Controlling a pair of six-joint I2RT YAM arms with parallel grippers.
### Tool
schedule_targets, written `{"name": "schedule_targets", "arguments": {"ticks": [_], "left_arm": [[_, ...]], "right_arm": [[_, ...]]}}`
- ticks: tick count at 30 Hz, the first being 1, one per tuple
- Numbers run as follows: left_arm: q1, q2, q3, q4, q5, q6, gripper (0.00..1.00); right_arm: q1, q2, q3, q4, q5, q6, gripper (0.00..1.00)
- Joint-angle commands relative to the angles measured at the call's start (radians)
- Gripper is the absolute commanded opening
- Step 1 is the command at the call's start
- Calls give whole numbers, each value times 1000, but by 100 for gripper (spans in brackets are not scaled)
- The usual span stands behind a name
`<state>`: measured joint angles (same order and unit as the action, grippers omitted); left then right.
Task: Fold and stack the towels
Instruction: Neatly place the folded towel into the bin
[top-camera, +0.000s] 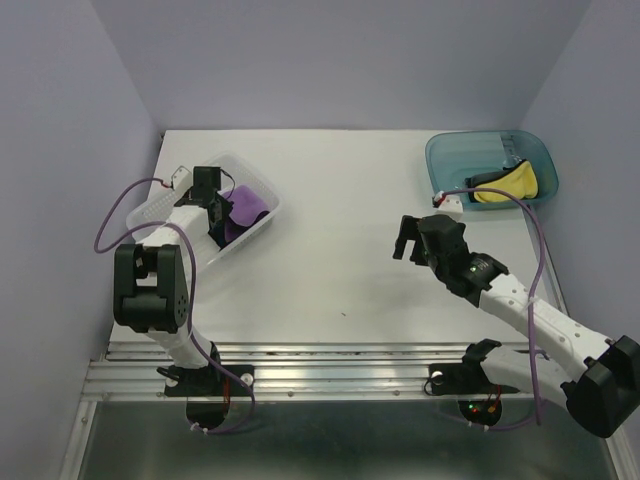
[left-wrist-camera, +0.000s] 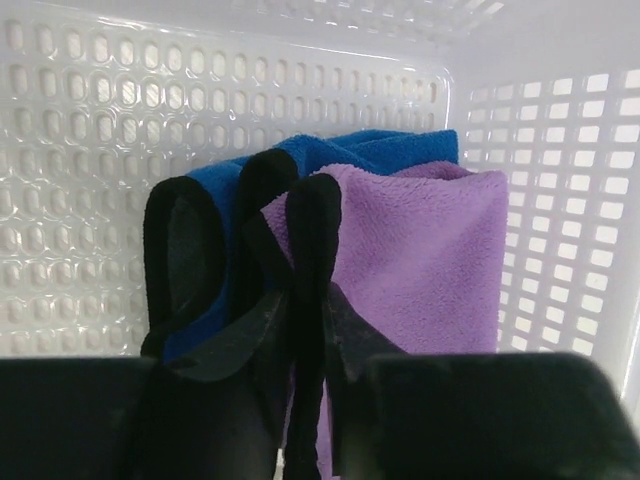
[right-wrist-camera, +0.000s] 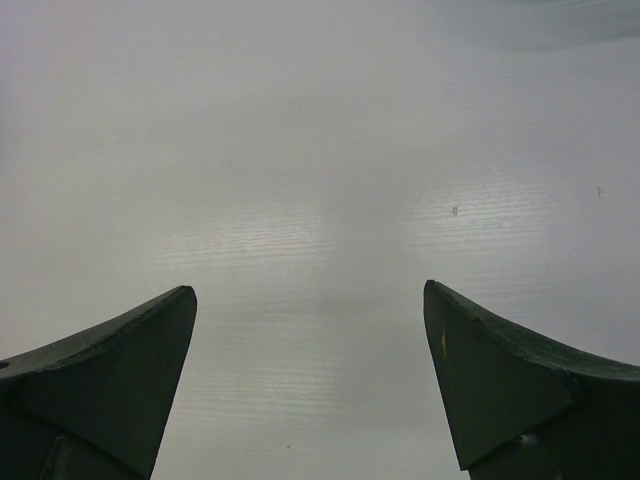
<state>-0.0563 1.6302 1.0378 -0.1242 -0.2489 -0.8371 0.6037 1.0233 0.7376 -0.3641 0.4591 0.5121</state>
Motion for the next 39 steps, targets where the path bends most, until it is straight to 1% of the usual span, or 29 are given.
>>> {"name": "schedule_targets", "arguments": {"ticks": [1, 2, 3, 5, 9, 11, 15, 16, 20, 22, 24, 25, 26, 28, 31, 35, 38, 39], "left_arm": [[6, 3, 27, -37, -41, 62, 35], [6, -1, 34, -46, -47, 70, 39], [6, -6, 36, -49, -50, 75, 52], [6, -18, 44, -54, -41, 104, 64], [6, -33, 64, -98, -33, 121, 68], [6, -69, 58, -100, -27, 122, 70], [3, -150, 48, -100, 10, 141, 88], [0, -179, 47, -98, 16, 148, 91], [-5, -239, 41, -95, 52, 176, 92], [-13, -251, 38, -62, 88, 243, 92], [-13, -239, 41, -17, 166, 312, 94], [-13, -213, 51, 3, 244, 344, 95], [-13, -198, 60, 6, 302, 372, 98], [-13, -155, 83, 11, 347, 429, 99], [-13, -104, 94, 15, 336, 495, 99], [-13, -43, 111, 9, 287, 530, 99], [-14, 5, 136, 27, 354, 630, 99], [-14, 16, 140, 28, 355, 645, 99]], "right_arm": [[7, 7, 5, 44, 9, -14, 100], [8, 9, 6, 39, 10, -15, 100], [8, 11, 8, 36, 12, -15, 100], [7, 14, 11, 36, 9, -14, 100], [7, 14, 14, 33, 0, -14, 100], [7, 12, 14, 28, 1, -14, 100], [7, 3, 17, 22, 6, -14, 100], [7, 0, 16, 22, 10, -15, 100], [8, -8, 14, 24, 12, -15, 100], [7, -6, 13, 24, 12, -17, 100], [7, -5, 13, 27, 13, -17, 100], [7, -2, 13, 25, 10, -18, 100], [7, 0, 13, 25, 10, -17, 100], [8, 4, 13, 28, 13, -18, 100], [7, 8, 11, 30, 13, -20, 100], [7, 17, 13, 31, 10, -24, 100], [7, 35, 14, 36, 23, -24, 100], [7, 35, 13, 36, 24, -23, 100]]}}
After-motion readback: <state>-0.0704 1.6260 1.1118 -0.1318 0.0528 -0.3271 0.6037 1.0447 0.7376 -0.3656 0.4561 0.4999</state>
